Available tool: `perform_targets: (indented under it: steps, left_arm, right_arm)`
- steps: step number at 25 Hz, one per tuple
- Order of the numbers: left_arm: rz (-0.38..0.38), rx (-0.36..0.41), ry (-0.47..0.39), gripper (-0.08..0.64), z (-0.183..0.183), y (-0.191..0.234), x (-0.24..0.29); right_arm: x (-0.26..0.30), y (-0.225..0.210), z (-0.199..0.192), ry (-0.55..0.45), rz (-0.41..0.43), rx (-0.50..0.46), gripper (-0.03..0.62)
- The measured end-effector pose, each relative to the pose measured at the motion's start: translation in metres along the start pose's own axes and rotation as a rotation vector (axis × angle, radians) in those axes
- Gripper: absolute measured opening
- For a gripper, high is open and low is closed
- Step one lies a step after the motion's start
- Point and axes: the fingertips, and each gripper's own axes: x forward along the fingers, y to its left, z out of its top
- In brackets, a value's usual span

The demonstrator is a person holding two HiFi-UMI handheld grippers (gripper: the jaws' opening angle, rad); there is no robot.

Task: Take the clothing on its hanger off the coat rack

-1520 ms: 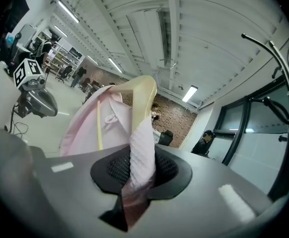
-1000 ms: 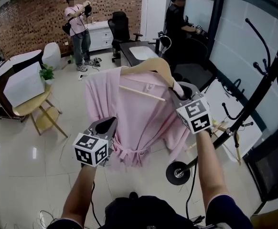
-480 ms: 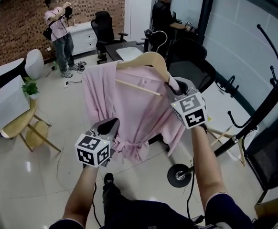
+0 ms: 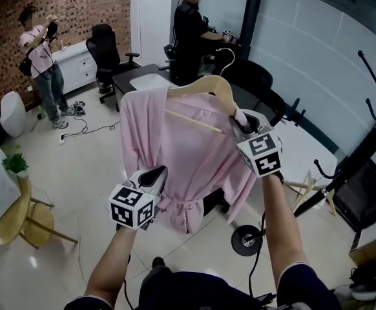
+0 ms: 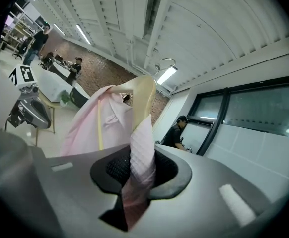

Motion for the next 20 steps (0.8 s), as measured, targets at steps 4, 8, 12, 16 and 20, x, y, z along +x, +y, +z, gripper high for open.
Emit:
perform_targets:
  steps: [4,8,12,16,20]
  left_arm:
    - [-0.090,0.013,0.026,0.012,0.002,0.026,0.024]
    - [-0.160,0.010,0.049,0.012,0.002,0.045,0.054]
    - [-0.212,-0.009,0.064,0.012,-0.001,0.053,0.088]
    - [-0.216,-0.003,0.064,0.012,0.004,0.062,0.129]
    - [-0.225,0.000,0.052,0.012,0.013,0.061,0.165]
  right_arm:
    - [0.021,-0.023,-0.004,0.054,-0.088,0.016,0.078]
    - [0.039,-0.050,-0.015,0.103,-0.149,0.055,0.078]
    - [0.055,-0.078,-0.032,0.150,-0.194,0.063,0.078]
    - [0.076,-0.104,-0.053,0.163,-0.206,0.080,0.078]
    - [0.096,-0.132,-0.072,0.170,-0.206,0.093,0.078]
